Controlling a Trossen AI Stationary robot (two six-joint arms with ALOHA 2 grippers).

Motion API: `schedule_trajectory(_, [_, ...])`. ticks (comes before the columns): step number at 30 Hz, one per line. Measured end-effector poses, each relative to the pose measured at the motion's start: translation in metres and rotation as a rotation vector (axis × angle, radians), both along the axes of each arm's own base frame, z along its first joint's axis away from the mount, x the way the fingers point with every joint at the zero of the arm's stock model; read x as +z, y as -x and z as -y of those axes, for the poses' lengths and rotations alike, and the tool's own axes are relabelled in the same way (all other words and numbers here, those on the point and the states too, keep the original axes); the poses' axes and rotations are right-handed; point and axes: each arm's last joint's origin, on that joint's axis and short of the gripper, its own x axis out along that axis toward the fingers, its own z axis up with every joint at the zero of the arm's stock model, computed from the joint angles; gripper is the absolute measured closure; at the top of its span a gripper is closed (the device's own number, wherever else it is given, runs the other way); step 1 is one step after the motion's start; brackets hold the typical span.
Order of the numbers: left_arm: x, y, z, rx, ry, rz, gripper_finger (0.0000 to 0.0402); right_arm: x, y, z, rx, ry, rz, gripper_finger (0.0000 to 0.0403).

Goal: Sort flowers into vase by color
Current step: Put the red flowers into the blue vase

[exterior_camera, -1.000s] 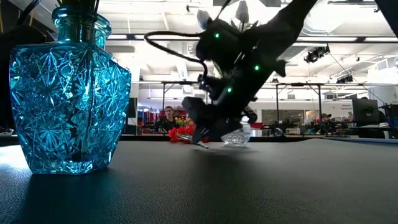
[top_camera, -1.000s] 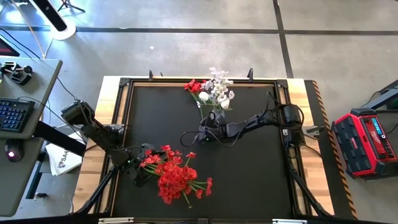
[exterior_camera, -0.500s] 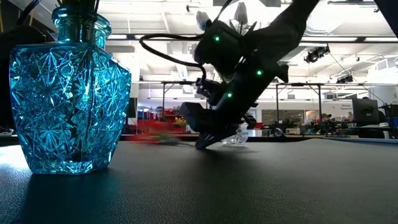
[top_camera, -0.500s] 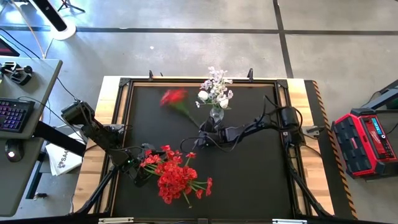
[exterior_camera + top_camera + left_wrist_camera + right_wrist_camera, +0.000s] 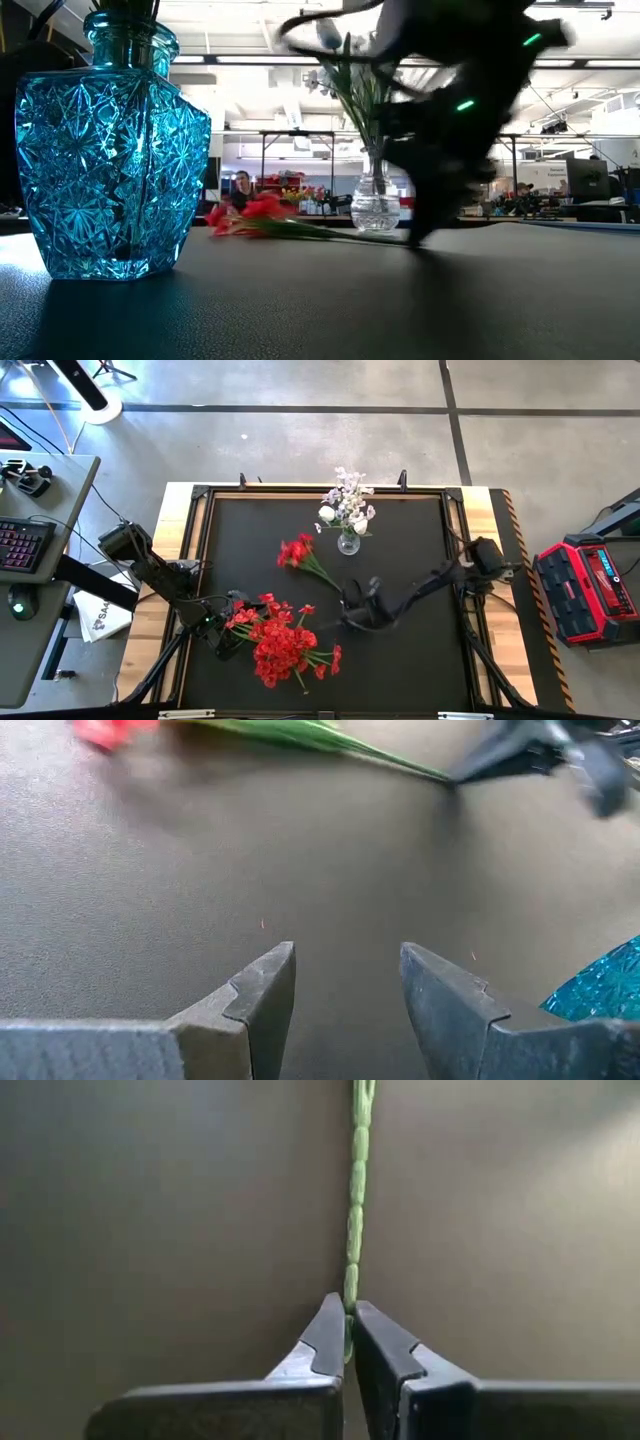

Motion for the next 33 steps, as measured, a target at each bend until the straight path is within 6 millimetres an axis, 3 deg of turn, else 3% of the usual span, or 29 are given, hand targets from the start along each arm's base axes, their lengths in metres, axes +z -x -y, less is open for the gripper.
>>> schedule_trajectory(5, [0.000, 0.000, 0.000, 0.000, 0.000, 0.000, 0.0234, 0.006, 0.029, -0.038, 0.025, -0.005, -0.061, 0.0397])
schedule_trajectory(10, [0.000, 0.000, 0.000, 0.000, 0.003, 0.003, 0.0234, 0.017, 0.039, -0.047, 0.073, -0.030, -0.071, 0.0338])
schedule_trajectory(17, [0.000, 0.000, 0.000, 0.001, 0.005, 0.004, 0.0234, 0.024, 0.002, -0.024, 0.166, -0.029, 0.112, 0.0209])
schedule_trajectory(21, [0.000, -0.001, 0.001, 0.001, 0.010, 0.009, 0.0234, 0.020, -0.021, 0.003, 0.148, 0.044, 0.203, 0.0173])
schedule_trajectory(24, [0.001, -0.001, 0.001, 0.000, 0.016, 0.014, 0.0234, 0.011, -0.029, 0.023, 0.094, 0.079, 0.191, 0.0178])
schedule_trajectory(27, [0.001, -0.001, 0.001, 0.000, 0.016, 0.015, 0.0234, 0.004, -0.032, 0.035, 0.066, 0.094, 0.163, 0.0208])
schedule_trajectory(33, [0.001, -0.001, 0.002, -0.006, -0.002, 0.019, 0.0234, 0.000, -0.031, 0.036, 0.079, 0.089, 0.133, 0.0321])
